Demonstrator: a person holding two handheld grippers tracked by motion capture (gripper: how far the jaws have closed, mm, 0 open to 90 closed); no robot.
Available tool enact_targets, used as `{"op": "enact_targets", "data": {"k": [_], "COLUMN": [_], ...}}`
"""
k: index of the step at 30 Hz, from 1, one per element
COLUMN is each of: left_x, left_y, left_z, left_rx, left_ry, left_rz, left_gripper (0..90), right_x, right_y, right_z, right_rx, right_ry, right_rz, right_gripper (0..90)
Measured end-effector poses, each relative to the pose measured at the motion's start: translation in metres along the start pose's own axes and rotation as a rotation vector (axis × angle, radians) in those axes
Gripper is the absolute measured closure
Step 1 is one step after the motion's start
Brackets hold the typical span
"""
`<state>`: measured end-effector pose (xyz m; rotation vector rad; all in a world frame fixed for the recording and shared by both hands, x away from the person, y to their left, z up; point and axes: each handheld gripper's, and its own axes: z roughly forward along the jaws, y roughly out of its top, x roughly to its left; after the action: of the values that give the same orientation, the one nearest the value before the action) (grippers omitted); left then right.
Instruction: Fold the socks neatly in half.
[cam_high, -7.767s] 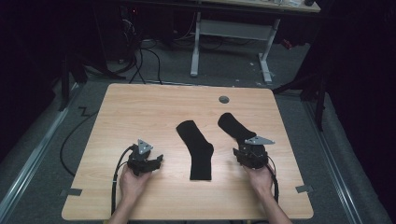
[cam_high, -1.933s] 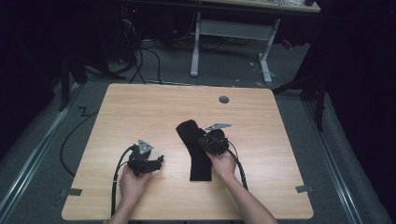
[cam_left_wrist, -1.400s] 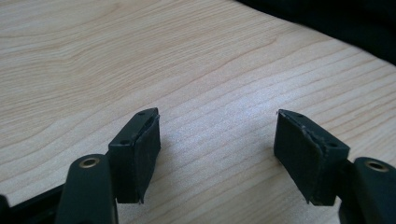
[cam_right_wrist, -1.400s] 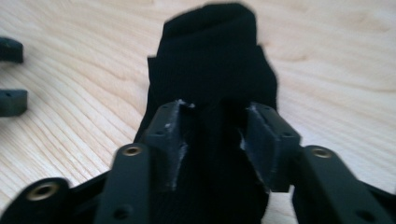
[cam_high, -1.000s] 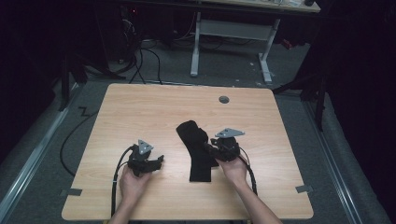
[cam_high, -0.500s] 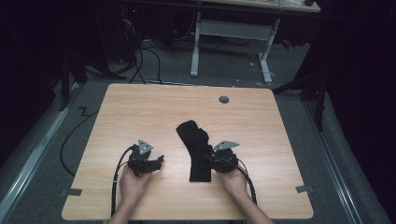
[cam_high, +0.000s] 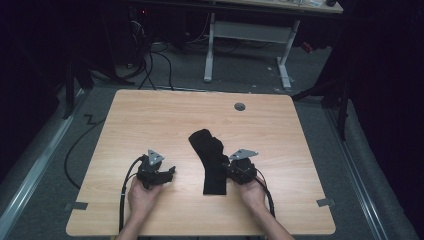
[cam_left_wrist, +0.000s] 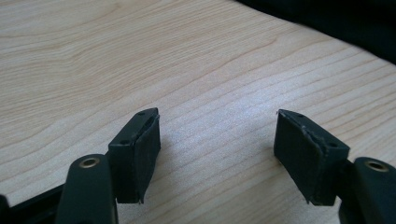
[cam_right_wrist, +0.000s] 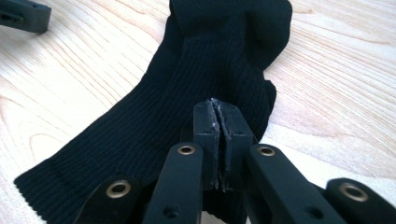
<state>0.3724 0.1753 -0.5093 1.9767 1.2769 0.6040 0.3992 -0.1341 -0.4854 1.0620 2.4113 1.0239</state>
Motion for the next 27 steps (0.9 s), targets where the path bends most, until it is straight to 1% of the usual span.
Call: {"op": "enact_targets", "data": {"k": [4,6,7,9,14,15,18,21,23,26,27], "left_x": [0.000,0.000,0.000,0.000,0.000,0.000,0.000,0.000,0.000,0.000,0.000], "left_y": [0.000,0.000,0.000,0.000,0.000,0.000,0.000,0.000,0.000,0.000,0.000], "left_z": [0.000,0.000,0.000,0.000,0.000,0.000,0.000,0.000,0.000,0.000,0.000], "left_rx": [0.000,0.000,0.000,0.000,0.000,0.000,0.001,0.000,0.001,0.001,0.001], "left_ry": [0.000,0.000,0.000,0.000,0.000,0.000,0.000,-0.001,-0.001,-0.001,-0.001], "left_rz": [0.000,0.000,0.000,0.000,0.000,0.000,0.000,0.001,0.001,0.001,0.001], "left_gripper": [32.1,32.1,32.1,32.1,32.1,32.1,32.0,32.0,32.0,32.0,32.0], "right_x": [0.000,0.001,0.002,0.004,0.011,0.013,0.019,0.023,0.026,0.030,0.033], "right_y": [0.003,0.006,0.007,0.009,0.014,0.015,0.017,0.017,0.016,0.014,0.009], "right_z": [-0.006,-0.010,-0.012,-0.014,-0.021,-0.023,-0.028,-0.029,-0.029,-0.029,-0.026], "right_rx": [-0.018,-0.034,-0.031,-0.032,-0.041,-0.045,-0.056,-0.051,-0.045,-0.045,-0.036], "right_ry": [0.006,0.020,0.028,0.026,0.034,0.036,0.057,0.081,0.083,0.090,0.101], "right_rz": [0.002,0.011,0.017,0.003,0.003,-0.006,-0.014,-0.001,-0.011,-0.011,-0.014], "right_gripper": [87.6,87.6,87.6,87.7,87.6,87.6,87.6,87.5,87.5,87.5,87.5]}}
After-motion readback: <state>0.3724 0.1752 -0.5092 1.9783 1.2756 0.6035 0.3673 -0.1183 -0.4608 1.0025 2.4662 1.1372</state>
